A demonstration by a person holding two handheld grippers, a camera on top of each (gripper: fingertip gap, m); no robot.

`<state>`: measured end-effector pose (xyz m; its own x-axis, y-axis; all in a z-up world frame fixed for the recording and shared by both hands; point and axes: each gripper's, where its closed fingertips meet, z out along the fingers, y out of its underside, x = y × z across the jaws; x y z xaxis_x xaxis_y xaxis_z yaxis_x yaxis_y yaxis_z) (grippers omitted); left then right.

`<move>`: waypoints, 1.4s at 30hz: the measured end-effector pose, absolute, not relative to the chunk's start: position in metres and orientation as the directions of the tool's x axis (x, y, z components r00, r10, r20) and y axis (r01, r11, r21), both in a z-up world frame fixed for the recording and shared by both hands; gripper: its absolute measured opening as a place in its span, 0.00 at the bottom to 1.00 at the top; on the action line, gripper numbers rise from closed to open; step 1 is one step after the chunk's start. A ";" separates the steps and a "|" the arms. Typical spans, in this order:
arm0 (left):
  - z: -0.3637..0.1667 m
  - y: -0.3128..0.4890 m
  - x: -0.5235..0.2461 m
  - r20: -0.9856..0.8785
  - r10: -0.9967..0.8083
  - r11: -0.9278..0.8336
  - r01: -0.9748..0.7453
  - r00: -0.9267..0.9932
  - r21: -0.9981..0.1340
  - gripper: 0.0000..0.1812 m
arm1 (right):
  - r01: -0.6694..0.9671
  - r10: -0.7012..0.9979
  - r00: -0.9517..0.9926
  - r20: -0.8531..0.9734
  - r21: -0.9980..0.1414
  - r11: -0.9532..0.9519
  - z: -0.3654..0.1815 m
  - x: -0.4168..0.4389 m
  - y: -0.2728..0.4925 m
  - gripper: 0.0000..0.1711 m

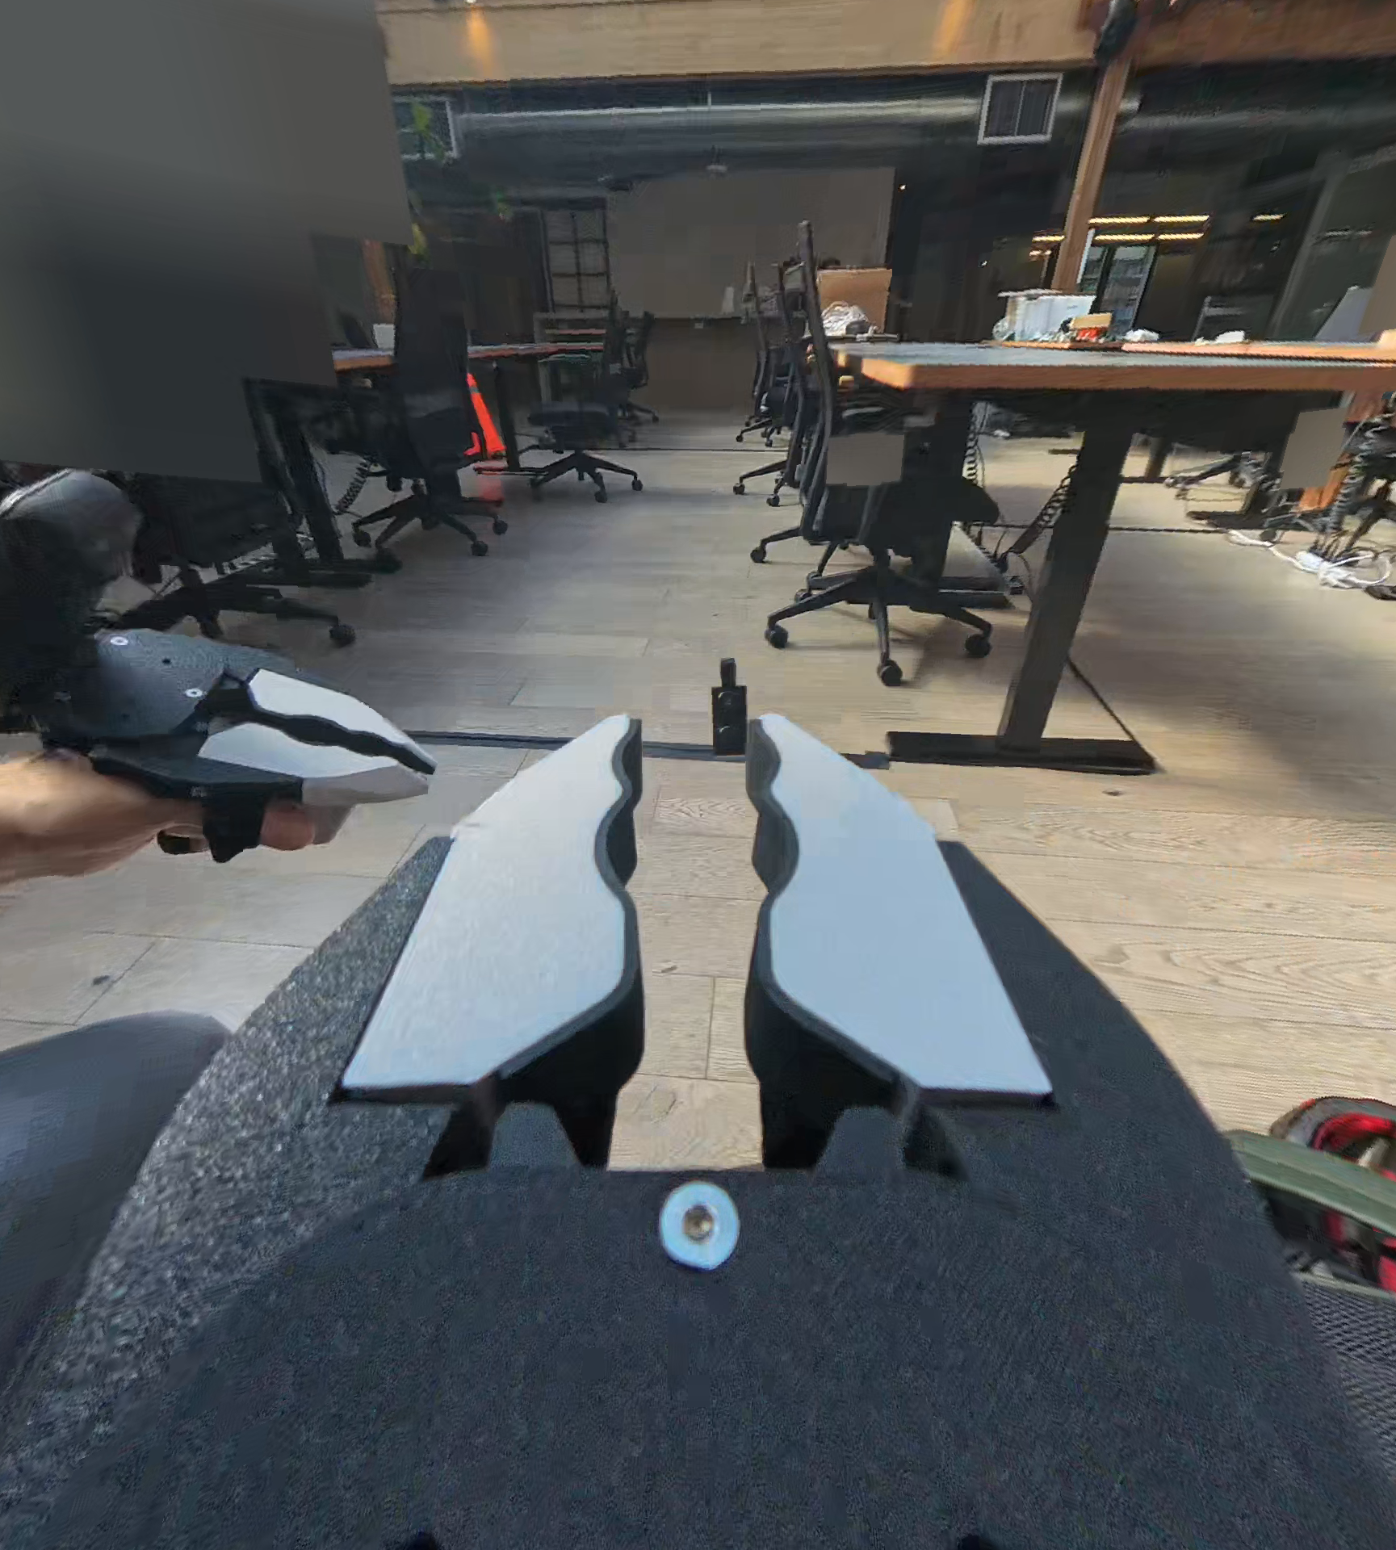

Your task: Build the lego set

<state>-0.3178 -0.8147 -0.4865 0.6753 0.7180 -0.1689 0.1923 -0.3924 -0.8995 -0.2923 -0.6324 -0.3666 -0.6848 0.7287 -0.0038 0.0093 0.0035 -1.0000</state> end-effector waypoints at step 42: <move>-0.222 -0.752 -0.877 0.250 0.240 -0.524 0.342 0.938 -0.780 0.13 | 0.642 0.968 0.168 -0.185 -0.725 -0.249 -0.281 -0.654 -0.561 0.14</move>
